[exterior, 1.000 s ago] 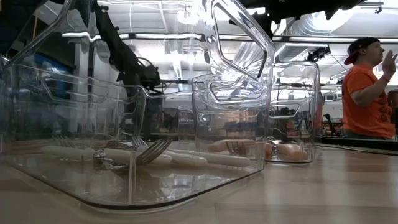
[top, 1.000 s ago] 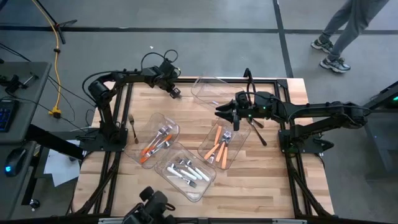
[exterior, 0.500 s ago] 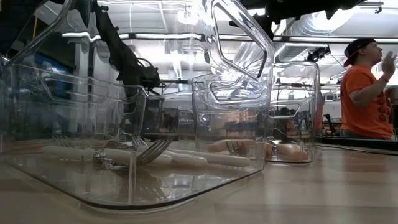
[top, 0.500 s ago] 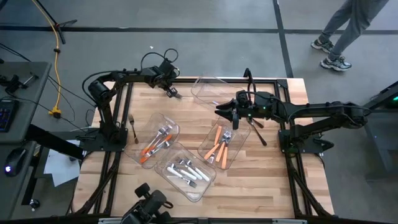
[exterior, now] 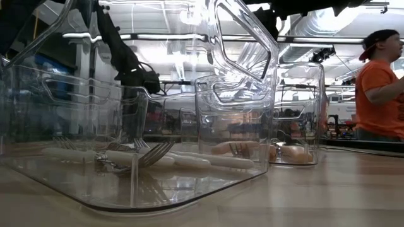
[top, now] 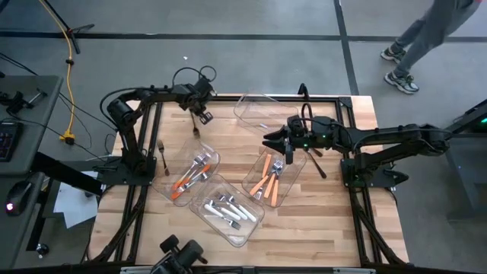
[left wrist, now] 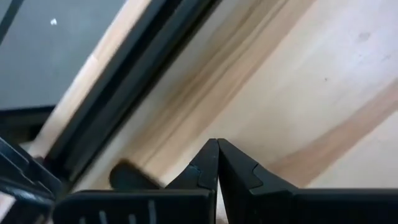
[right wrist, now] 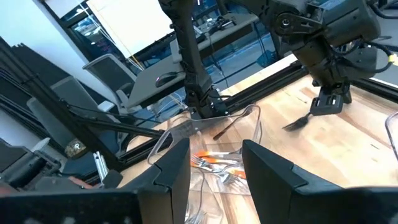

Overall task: Sort silverware by color (type)
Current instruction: Put the black fork into the top transparent bin

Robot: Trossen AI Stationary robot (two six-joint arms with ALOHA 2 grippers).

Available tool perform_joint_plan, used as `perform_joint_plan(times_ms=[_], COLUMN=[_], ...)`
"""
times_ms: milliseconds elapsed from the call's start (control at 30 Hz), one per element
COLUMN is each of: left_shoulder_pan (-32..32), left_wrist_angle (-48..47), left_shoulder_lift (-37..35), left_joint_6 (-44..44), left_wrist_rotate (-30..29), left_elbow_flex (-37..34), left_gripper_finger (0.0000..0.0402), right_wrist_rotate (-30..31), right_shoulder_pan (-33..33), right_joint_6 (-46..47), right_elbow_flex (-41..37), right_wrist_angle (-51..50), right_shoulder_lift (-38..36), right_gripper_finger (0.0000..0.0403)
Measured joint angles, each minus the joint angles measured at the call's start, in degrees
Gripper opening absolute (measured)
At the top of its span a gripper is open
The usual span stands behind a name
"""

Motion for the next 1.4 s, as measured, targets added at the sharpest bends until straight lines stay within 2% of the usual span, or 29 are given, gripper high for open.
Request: perform_joint_plan(times_ms=[233,333,467,633,767,967,1100,1400], left_shoulder_pan=[-3.53,-4.01,-3.58,-3.77,-3.69,-3.71,-3.68,-3.73], left_wrist_angle=[-3.45,-3.92,-2.20,5.08,6.50,8.90,10.86,13.93], left_shoulder_lift=[-1.71,-5.25,-11.34,-20.60,-26.46,-30.48,-30.51,-30.53], left_joint_6=[-4.75,-8.74,-17.14,-30.41,-37.92,-47.34,-50.87,-51.91], left_wrist_rotate=[2.63,4.08,2.43,1.54,1.00,0.87,0.45,-1.46], left_elbow_flex=[-0.32,-0.57,-1.79,-9.54,-16.94,-24.50,-27.11,-27.00], left_gripper_finger=[0.0000,0.0000,0.0000,0.0000,0.0001,0.0003,0.0027,0.0113], right_wrist_rotate=[0.00,0.00,0.00,0.00,0.00,0.00,0.00,0.00], right_shoulder_pan=[0.17,0.17,0.17,0.17,0.17,0.17,0.17,0.17], right_joint_6=[-0.08,-0.08,-0.10,-1.95,-2.22,-2.66,-2.68,-2.68], right_elbow_flex=[0.00,0.00,0.00,0.00,0.00,0.00,0.00,0.00], right_wrist_angle=[0.00,-0.01,-0.02,-0.17,-0.20,-0.20,-0.21,-0.22], right_shoulder_lift=[0.00,0.00,0.00,0.00,0.00,0.00,0.00,0.00], right_gripper_finger=[0.0129,0.0129,0.0129,0.0129,0.0129,0.0129,0.0129,0.0129])
